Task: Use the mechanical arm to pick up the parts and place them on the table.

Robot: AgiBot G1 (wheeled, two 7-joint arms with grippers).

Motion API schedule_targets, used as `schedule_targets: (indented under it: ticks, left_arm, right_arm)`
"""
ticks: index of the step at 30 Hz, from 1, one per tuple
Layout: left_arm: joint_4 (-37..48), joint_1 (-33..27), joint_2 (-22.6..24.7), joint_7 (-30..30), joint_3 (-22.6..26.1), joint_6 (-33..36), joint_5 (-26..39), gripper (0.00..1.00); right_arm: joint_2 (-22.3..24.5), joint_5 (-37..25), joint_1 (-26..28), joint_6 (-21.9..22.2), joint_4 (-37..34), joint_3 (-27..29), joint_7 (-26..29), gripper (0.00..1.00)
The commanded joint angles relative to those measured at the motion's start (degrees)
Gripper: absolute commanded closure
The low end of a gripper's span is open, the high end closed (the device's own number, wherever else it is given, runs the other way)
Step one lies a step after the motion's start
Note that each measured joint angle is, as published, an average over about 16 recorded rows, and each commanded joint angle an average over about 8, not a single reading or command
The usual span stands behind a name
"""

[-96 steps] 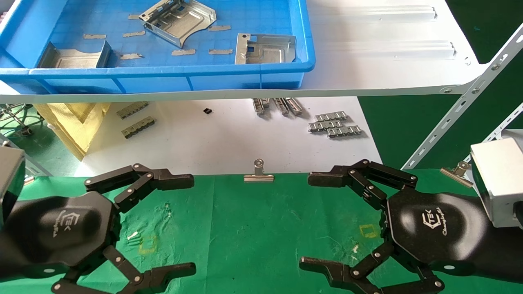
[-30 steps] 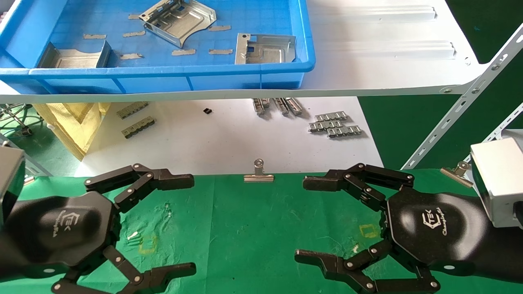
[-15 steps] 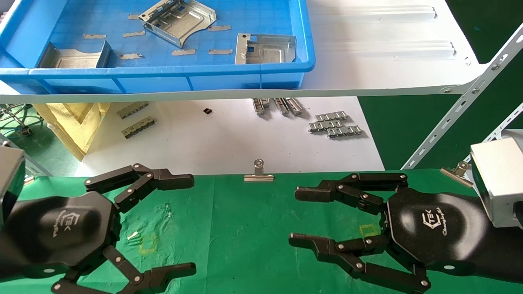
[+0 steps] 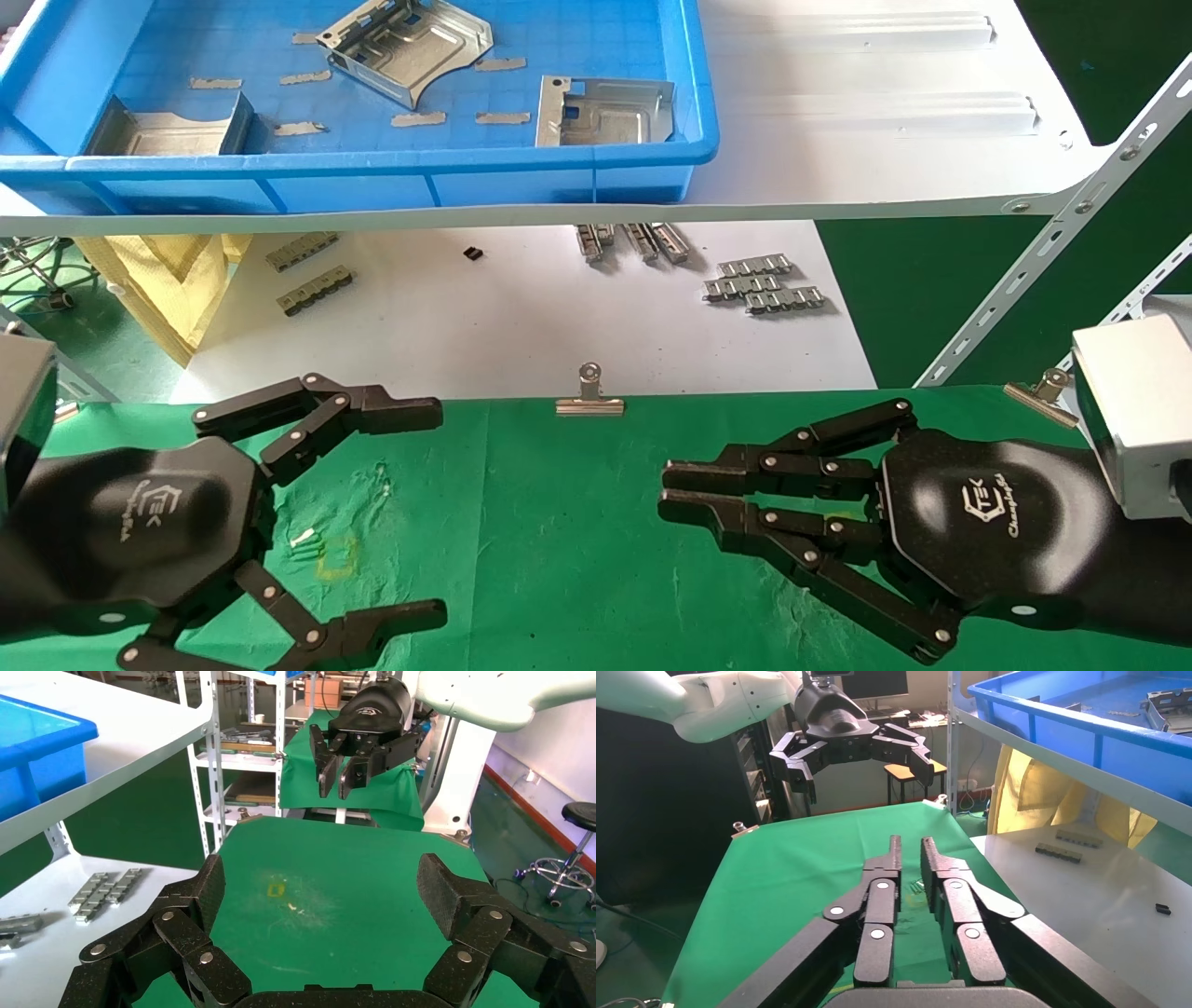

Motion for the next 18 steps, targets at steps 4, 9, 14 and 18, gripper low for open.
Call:
schedule_targets:
  ticks: [4,9,14,18]
  left_arm:
    - [1.1,-2.4,0.4,-0.2,0.1,0.1,0.6,0.0]
    - [7.6,-13.5,3.4,0.0,1.3,-0.2,5.3,0.0]
    - [21.1,-27.4,9.5,0.9,5.3,-2.5,14.7,0.0]
    - [34.2,-37.8,15.7,3.3,8.7,-9.3,23.7,0.0]
  right_arm:
    - [0.0,0.0,0.0,0.0,0.0,0.0,0.0,1.0]
    - [0.0,0.0,0.0,0.0,0.0,0.0,0.0,1.0]
    - [0.0,0.0,0.0,0.0,0.0,0.0,0.0,1.0]
    - [0.0,0.0,0.0,0.0,0.0,0.0,0.0,1.0]
